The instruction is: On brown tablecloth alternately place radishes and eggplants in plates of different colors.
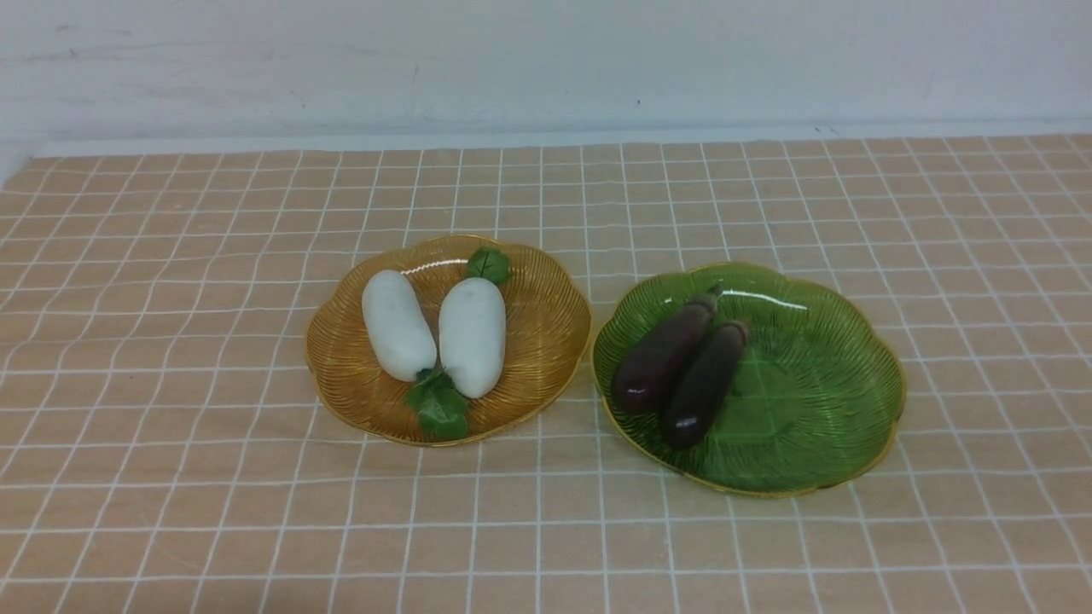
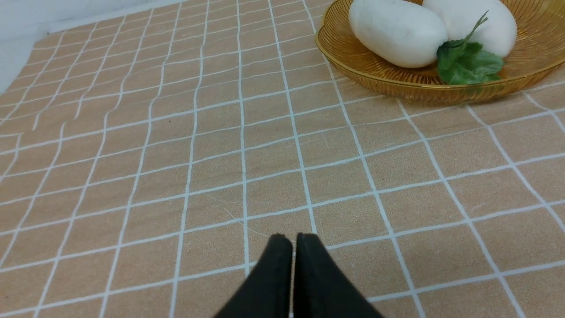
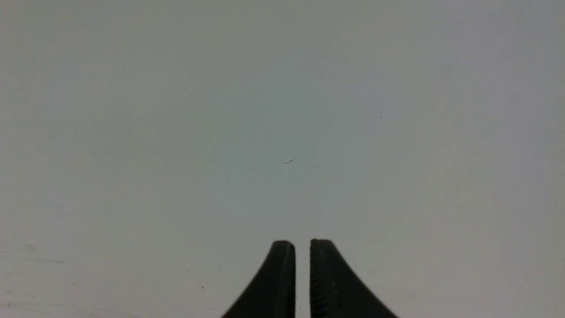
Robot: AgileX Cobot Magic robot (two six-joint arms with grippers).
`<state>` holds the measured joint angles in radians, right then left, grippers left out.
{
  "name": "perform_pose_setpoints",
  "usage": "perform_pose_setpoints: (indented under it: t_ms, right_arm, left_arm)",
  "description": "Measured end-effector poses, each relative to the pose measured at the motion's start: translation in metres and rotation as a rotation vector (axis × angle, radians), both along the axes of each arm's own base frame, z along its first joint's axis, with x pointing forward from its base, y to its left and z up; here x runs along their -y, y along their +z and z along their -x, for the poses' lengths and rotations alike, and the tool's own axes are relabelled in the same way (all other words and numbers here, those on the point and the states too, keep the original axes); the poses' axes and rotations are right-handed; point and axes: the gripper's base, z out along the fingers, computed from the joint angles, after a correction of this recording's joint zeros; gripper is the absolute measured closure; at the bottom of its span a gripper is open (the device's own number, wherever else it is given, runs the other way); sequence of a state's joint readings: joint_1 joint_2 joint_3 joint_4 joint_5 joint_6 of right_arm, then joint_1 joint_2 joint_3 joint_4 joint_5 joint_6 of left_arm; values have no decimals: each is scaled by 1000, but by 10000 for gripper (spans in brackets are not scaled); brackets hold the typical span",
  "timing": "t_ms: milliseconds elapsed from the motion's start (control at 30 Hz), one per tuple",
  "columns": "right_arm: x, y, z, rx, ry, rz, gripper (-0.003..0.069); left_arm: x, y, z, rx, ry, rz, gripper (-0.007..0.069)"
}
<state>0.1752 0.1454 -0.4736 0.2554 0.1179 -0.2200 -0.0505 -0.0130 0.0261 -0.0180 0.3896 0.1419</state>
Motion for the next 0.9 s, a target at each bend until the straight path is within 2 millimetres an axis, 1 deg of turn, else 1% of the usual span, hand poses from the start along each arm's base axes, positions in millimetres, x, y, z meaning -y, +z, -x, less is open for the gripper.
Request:
perform_pose_setpoints:
  t_ms: [767,833,900]
  right_arm:
    - [0,0,0,-1,0,2,612]
    - [0,-3,-1,-17,-2,17,612]
    - [-1,-10,-4,-49,-15,68,612]
  left_arm:
    - [0,0,0,0,0,0,628]
    - [0,0,0,0,0,0,628]
    - [0,0,0,0,0,0,628]
